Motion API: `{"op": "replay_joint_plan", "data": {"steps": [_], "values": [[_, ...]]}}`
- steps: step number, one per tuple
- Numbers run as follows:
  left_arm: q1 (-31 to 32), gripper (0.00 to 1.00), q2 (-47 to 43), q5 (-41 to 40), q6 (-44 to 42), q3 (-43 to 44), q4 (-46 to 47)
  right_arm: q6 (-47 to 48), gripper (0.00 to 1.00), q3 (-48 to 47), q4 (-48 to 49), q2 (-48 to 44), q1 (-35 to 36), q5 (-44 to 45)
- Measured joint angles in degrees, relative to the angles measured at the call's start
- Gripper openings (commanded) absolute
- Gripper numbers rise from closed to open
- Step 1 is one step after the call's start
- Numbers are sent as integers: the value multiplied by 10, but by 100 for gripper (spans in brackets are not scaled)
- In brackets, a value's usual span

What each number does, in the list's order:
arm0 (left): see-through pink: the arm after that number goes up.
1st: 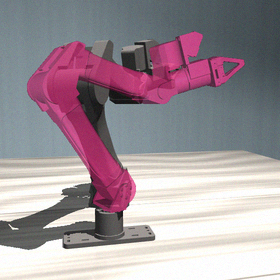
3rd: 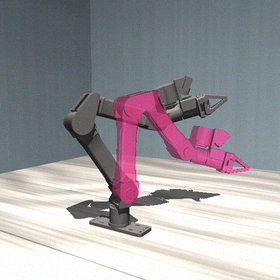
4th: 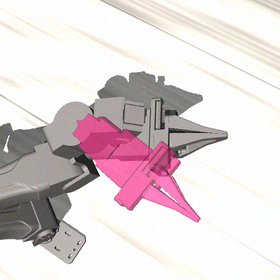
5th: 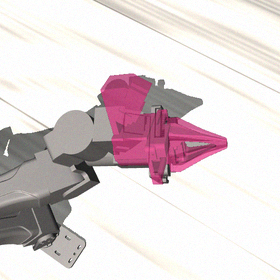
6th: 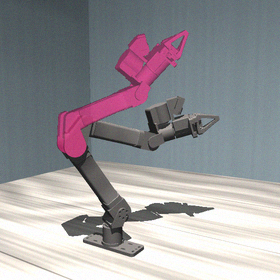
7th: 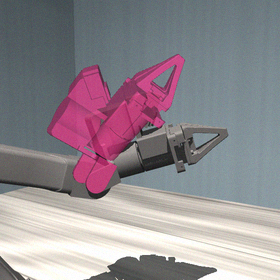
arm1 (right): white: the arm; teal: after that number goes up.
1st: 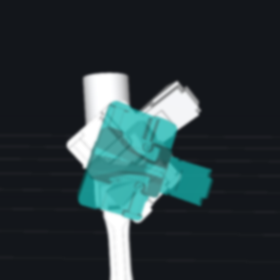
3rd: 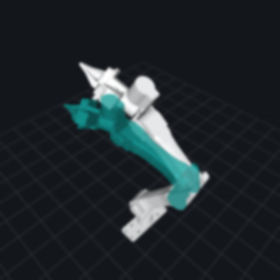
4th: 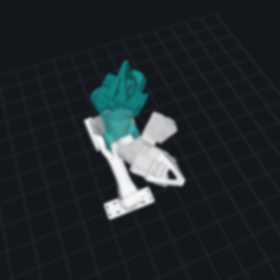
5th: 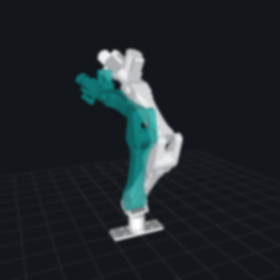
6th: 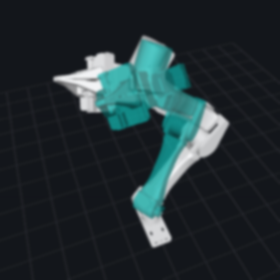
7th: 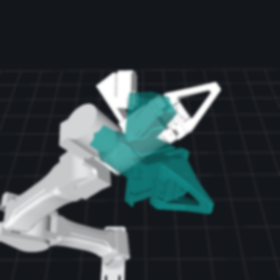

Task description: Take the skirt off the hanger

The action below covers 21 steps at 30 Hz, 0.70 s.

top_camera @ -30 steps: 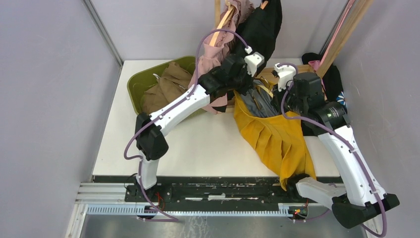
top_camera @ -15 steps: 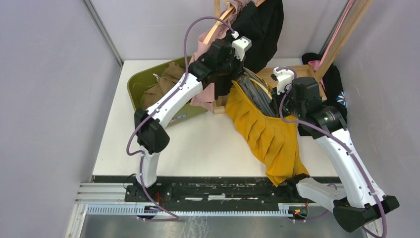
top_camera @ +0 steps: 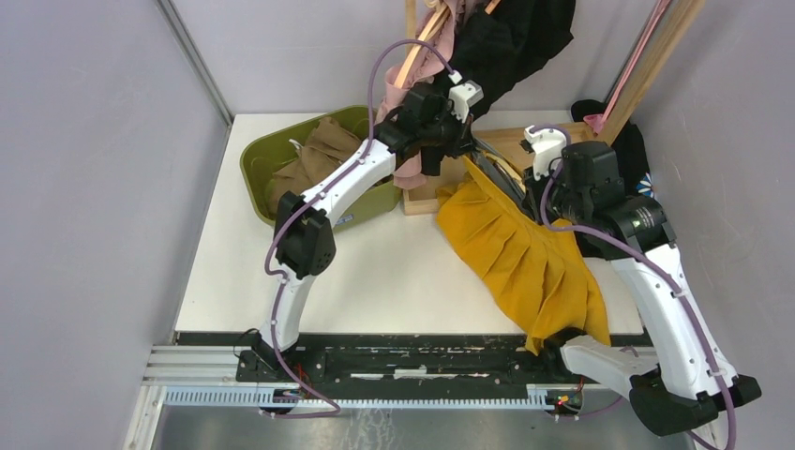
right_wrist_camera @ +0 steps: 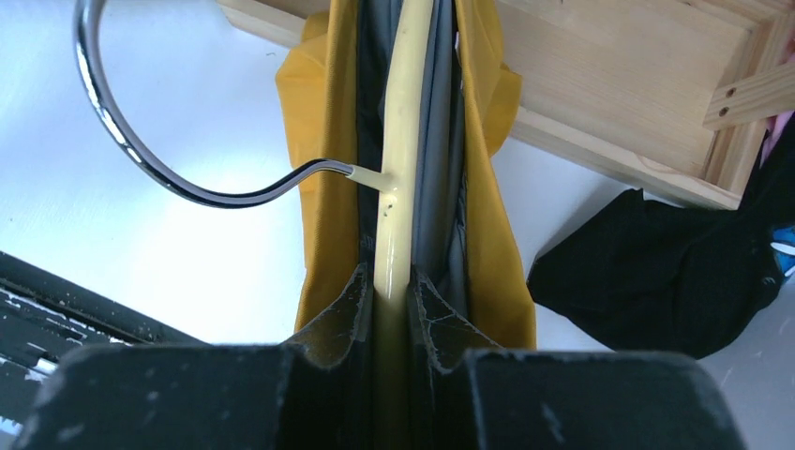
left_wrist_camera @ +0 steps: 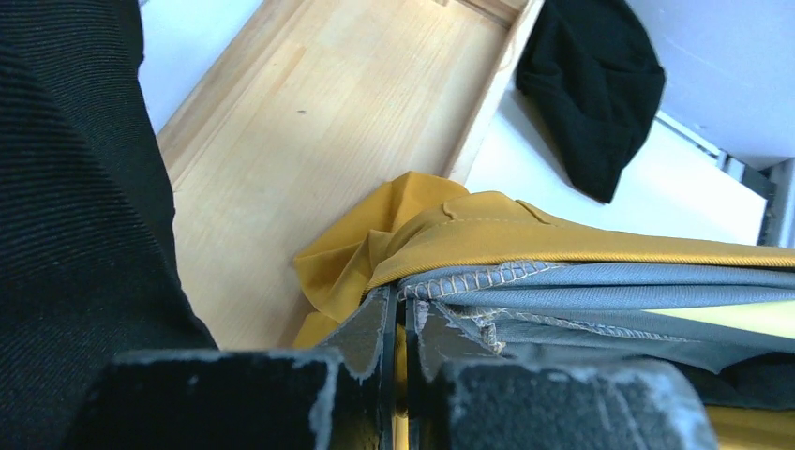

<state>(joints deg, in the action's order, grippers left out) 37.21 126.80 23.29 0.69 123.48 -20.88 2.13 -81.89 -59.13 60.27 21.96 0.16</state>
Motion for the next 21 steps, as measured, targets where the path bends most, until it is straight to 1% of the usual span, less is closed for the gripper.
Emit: {"op": "replay_joint_plan", "data": {"steps": [7, 11, 21], "values": [[-5, 3, 1, 47, 10, -5, 14, 1, 1, -12, -51, -15, 0, 0], [-8, 3, -7, 65, 10, -30, 20, 1, 1, -16, -73, -19, 2, -2], [-10, 3, -20, 90, 10, -64, 23, 3, 1, -15, -107, -39, 18, 14]]}}
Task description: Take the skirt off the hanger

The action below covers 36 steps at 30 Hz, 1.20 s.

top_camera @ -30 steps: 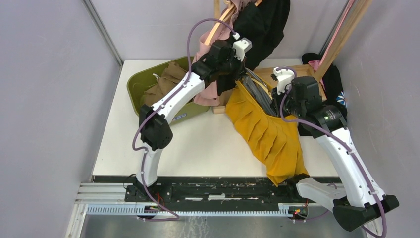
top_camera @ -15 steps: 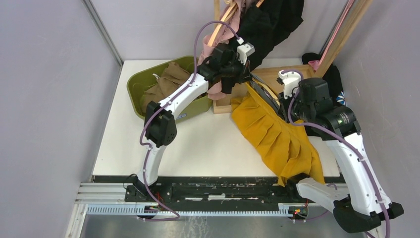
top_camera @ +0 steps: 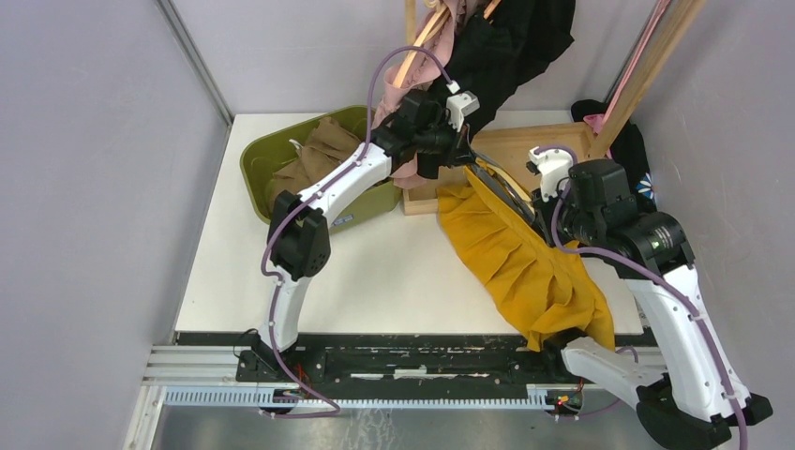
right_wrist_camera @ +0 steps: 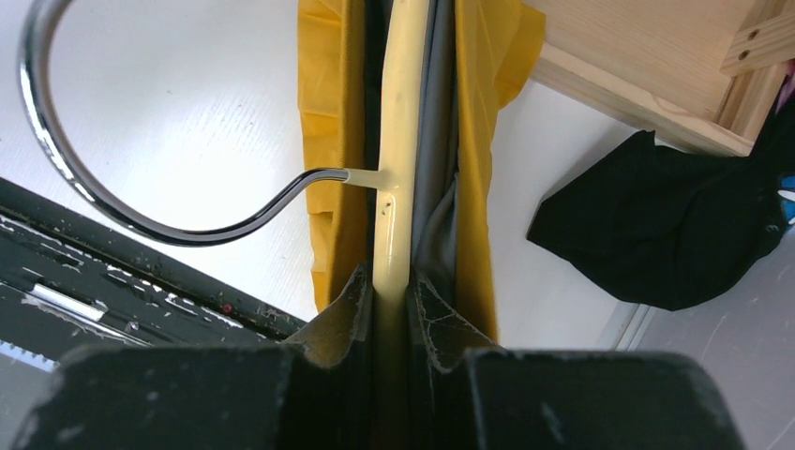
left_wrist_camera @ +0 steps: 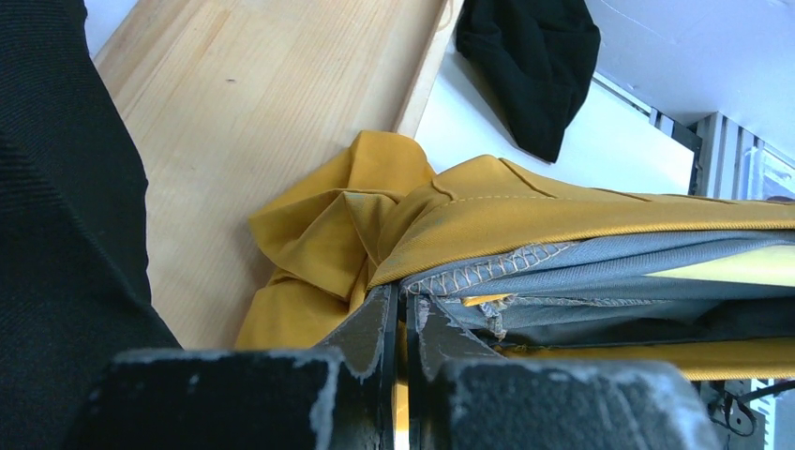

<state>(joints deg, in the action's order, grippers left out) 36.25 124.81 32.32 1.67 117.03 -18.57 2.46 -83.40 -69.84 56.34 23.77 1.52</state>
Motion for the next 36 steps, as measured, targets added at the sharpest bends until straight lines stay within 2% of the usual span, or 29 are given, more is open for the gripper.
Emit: {"op": "replay_joint_plan", "data": {"steps": [8, 17, 29, 36], "values": [[0, 3, -5, 22, 0, -15, 9, 4, 1, -14, -22, -19, 10, 15], [-5, 3, -18, 44, 1, -26, 42, 7, 1, -193, -70, 63, 10, 27], [-26, 3, -26, 38, 1, -37, 62, 12, 1, -172, -11, 78, 13, 24], [-26, 4, -38, 9, 1, -33, 20, 4, 1, -95, 46, 52, 13, 15]]}}
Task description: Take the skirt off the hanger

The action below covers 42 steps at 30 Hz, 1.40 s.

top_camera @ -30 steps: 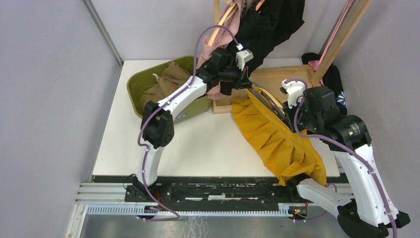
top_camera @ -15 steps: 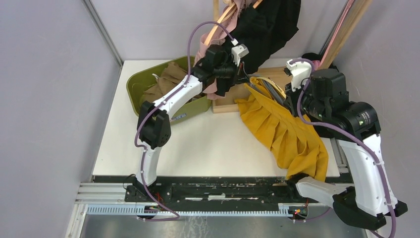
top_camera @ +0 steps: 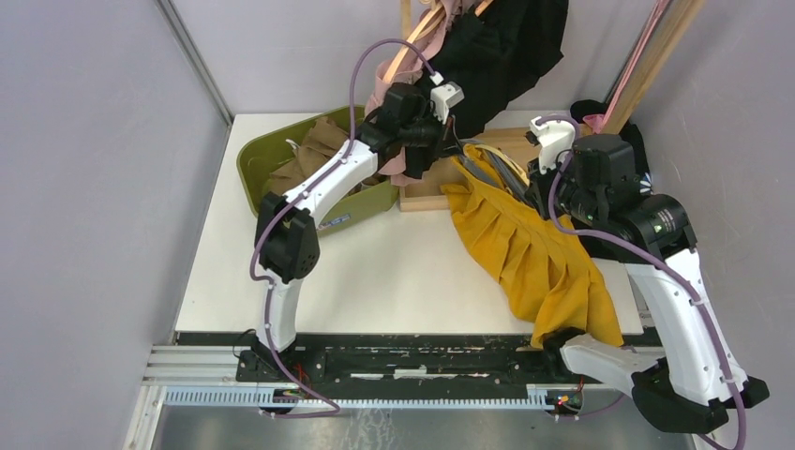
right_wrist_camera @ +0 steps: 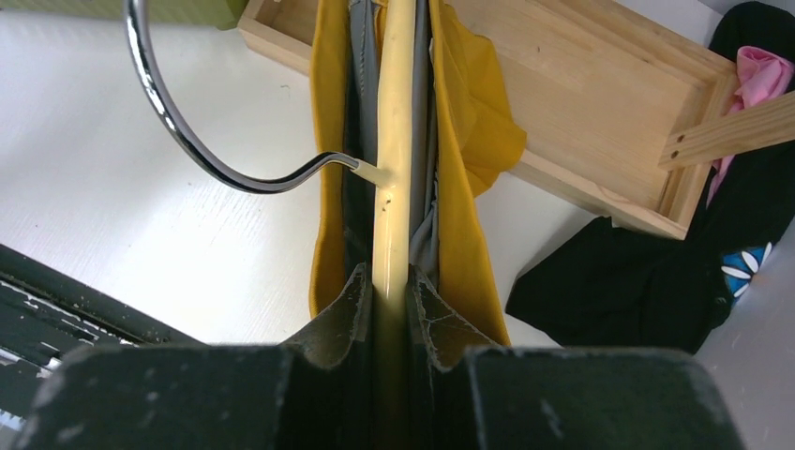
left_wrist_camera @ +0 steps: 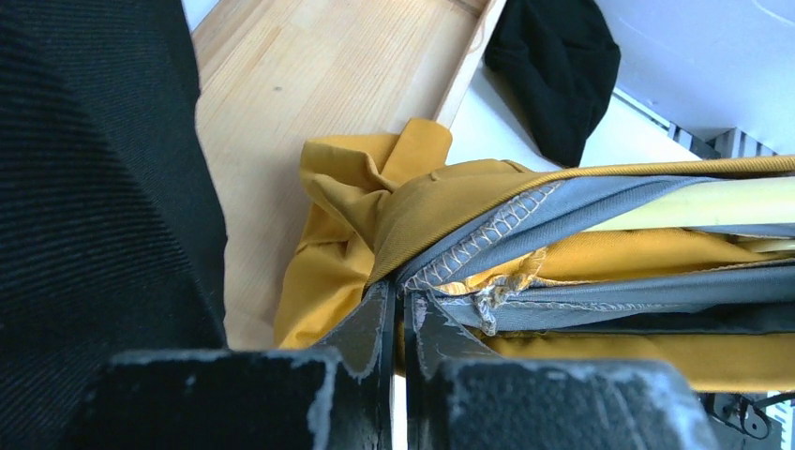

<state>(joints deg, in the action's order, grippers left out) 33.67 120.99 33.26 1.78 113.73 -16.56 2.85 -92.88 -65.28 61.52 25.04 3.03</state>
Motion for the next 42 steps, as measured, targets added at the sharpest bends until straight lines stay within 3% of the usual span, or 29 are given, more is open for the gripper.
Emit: {"op": "replay_joint_plan", "data": {"steps": [10, 18, 29, 32, 34, 37, 38, 42], "values": [[17, 3, -10, -49, 0, -30, -8, 3, 1, -28, -3, 21, 0, -6], [20, 3, 73, -1, 23, 96, -3, 4, 1, -84, -56, 30, -1, 3], [14, 5, 55, 42, 23, 50, 5, -6, 1, -71, -61, 18, 0, 7], [8, 21, 40, 37, 23, 30, -4, -16, 1, -20, -19, -2, 0, 3], [7, 44, 25, 28, 24, 9, -9, -22, 1, 1, 4, -6, 0, -3], [9, 91, 5, 19, 24, -11, -19, -28, 1, 9, 21, -1, 0, -12], [12, 99, -2, 14, 23, -13, -26, -28, 1, 9, 26, 3, 0, -15], [25, 99, -33, -17, 23, -15, -65, -26, 1, 9, 40, 18, 0, -24]]}}
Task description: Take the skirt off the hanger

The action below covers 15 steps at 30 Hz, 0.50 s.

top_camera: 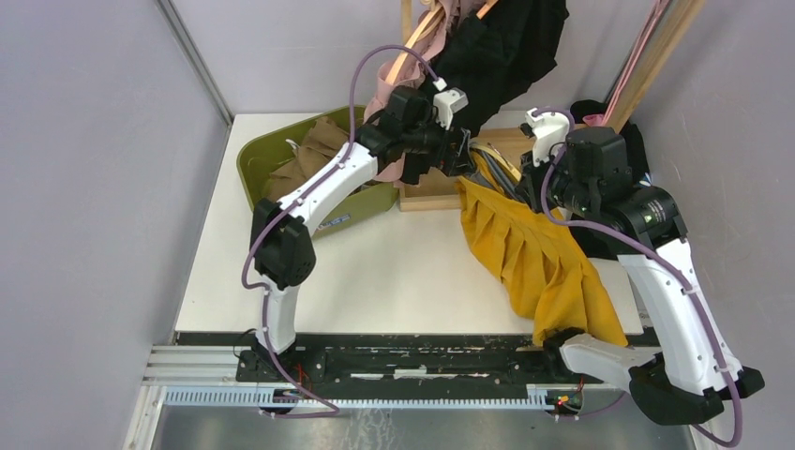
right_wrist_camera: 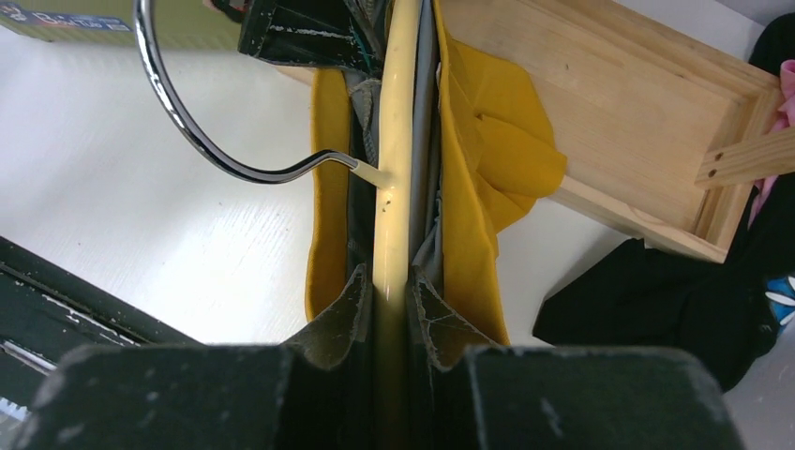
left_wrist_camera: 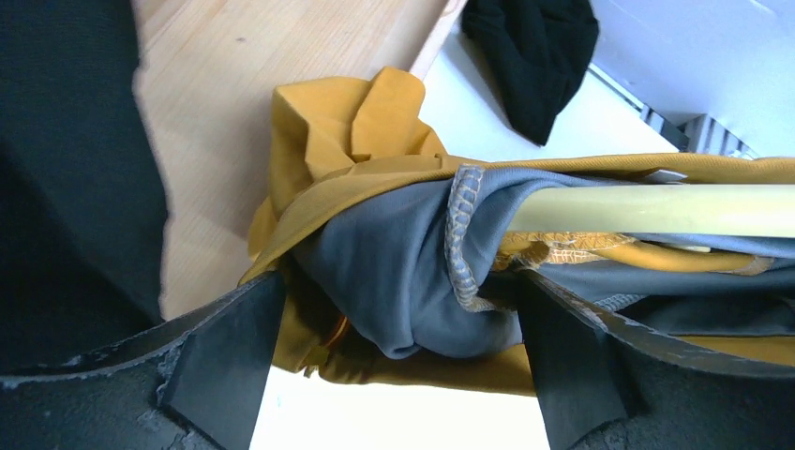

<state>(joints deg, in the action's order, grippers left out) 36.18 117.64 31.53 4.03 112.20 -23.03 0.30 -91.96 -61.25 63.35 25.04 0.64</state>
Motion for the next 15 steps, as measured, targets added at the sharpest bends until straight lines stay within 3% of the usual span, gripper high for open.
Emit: {"op": "replay_joint_plan", "data": {"steps": [7, 15], "values": [[-3, 99, -30, -71, -9, 14, -59, 7, 1, -1, 13, 8, 1, -17], [-4, 99, -5, -87, -8, 62, -74, 16, 1, -5, 14, 16, 1, -21]]}}
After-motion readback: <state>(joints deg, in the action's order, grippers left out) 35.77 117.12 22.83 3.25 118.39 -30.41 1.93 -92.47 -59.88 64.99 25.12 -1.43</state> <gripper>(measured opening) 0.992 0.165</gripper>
